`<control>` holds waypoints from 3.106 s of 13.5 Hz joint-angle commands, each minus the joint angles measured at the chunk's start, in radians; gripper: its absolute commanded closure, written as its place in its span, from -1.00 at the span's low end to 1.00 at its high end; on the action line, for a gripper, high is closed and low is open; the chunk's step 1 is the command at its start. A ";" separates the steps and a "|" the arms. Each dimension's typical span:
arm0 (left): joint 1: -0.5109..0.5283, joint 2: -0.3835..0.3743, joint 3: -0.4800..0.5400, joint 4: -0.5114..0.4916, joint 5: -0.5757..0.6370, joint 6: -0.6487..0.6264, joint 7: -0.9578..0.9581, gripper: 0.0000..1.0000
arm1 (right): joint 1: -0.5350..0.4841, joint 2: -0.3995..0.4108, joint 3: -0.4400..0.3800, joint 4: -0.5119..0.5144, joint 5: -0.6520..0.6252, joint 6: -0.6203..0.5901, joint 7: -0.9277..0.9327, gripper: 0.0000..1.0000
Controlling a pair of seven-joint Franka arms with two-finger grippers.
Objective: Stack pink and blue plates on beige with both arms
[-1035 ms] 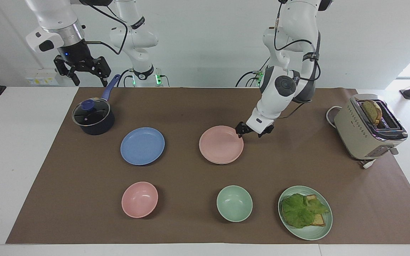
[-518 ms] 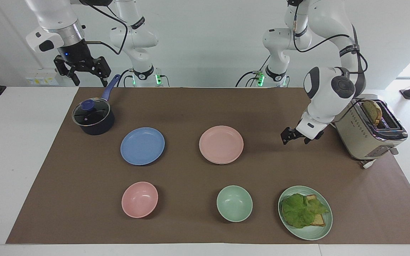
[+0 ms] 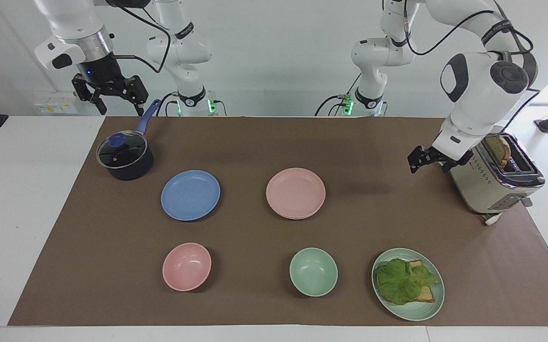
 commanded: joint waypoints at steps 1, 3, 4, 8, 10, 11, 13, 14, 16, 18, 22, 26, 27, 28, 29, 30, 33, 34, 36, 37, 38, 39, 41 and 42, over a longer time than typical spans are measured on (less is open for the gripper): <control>0.010 -0.010 -0.012 0.103 0.022 -0.116 0.007 -1.00 | -0.006 -0.013 0.000 -0.008 0.004 -0.010 -0.020 -1.00; 0.010 -0.039 -0.012 0.129 0.016 -0.142 0.004 -1.00 | -0.006 -0.013 0.000 -0.008 0.004 -0.010 -0.020 -1.00; 0.010 -0.065 -0.011 0.129 0.016 -0.144 0.007 -1.00 | -0.006 -0.013 0.000 -0.006 0.004 -0.010 -0.020 -1.00; 0.012 -0.112 -0.008 0.128 0.013 -0.171 0.004 -1.00 | -0.006 -0.013 0.000 -0.008 0.004 -0.012 -0.020 -1.00; 0.012 -0.112 -0.006 0.126 0.012 -0.170 0.000 -1.00 | -0.006 -0.013 0.000 -0.006 0.004 -0.012 -0.020 -1.00; 0.013 -0.112 -0.006 0.126 0.012 -0.170 0.000 -1.00 | -0.006 -0.013 0.000 -0.008 0.004 -0.012 -0.020 -1.00; 0.012 -0.112 -0.006 0.126 0.012 -0.167 0.001 -1.00 | -0.006 -0.013 -0.002 -0.008 0.004 -0.012 -0.018 -1.00; 0.012 -0.112 -0.006 0.126 0.012 -0.167 0.000 -1.00 | -0.015 -0.013 -0.002 -0.008 0.004 -0.012 -0.018 -1.00; 0.012 -0.112 -0.006 0.126 0.012 -0.167 0.000 -1.00 | -0.015 -0.013 -0.003 -0.008 0.004 -0.012 -0.018 -1.00; 0.013 -0.112 -0.006 0.126 0.012 -0.167 0.000 -1.00 | -0.022 -0.013 -0.006 -0.006 -0.002 -0.012 -0.020 -1.00; 0.012 -0.112 -0.006 0.126 0.012 -0.167 0.000 -1.00 | -0.031 -0.013 -0.011 -0.017 0.004 0.033 -0.043 -1.00; 0.012 -0.112 -0.006 0.126 0.012 -0.167 0.000 -1.00 | -0.032 -0.008 -0.011 -0.099 0.004 0.129 -0.049 -1.00; 0.012 -0.112 -0.006 0.126 0.012 -0.167 0.000 -1.00 | -0.032 -0.001 -0.011 -0.129 0.004 0.161 -0.049 -1.00; 0.012 -0.112 -0.006 0.126 0.012 -0.167 0.000 -1.00 | -0.032 0.007 -0.011 -0.152 0.004 0.197 -0.049 -1.00; 0.012 -0.112 -0.006 0.126 0.012 -0.167 0.000 -1.00 | -0.032 0.022 -0.010 -0.170 0.004 0.226 -0.049 -1.00; 0.013 -0.112 -0.006 0.126 0.012 -0.167 0.000 -1.00 | -0.032 0.040 -0.009 -0.182 0.004 0.246 -0.049 -1.00; 0.012 -0.112 -0.006 0.126 0.012 -0.167 0.000 -1.00 | -0.032 0.071 -0.009 -0.199 0.006 0.281 -0.053 -1.00; 0.012 -0.112 -0.006 0.126 0.012 -0.167 0.000 -1.00 | -0.034 0.088 -0.011 -0.209 0.006 0.298 -0.053 -1.00; 0.013 -0.112 -0.006 0.126 0.012 -0.167 0.000 -1.00 | -0.048 0.137 -0.009 -0.215 0.007 0.327 -0.053 -1.00; 0.013 -0.112 -0.006 0.126 0.012 -0.167 0.000 -1.00 | -0.049 0.160 -0.009 -0.216 0.018 0.340 -0.053 -1.00; 0.013 -0.112 -0.006 0.126 0.012 -0.167 0.000 -1.00 | -0.051 0.179 -0.011 -0.219 0.030 0.365 -0.053 -1.00; 0.012 -0.112 -0.006 0.126 0.012 -0.167 0.000 -1.00 | -0.051 0.191 -0.011 -0.232 0.032 0.390 -0.053 -1.00; 0.013 -0.112 -0.006 0.126 0.012 -0.167 0.000 -1.00 | -0.049 0.197 -0.011 -0.268 0.034 0.453 -0.052 -1.00; 0.012 -0.112 -0.006 0.126 0.012 -0.167 0.000 -1.00 | -0.049 0.202 -0.010 -0.287 0.034 0.487 -0.052 -1.00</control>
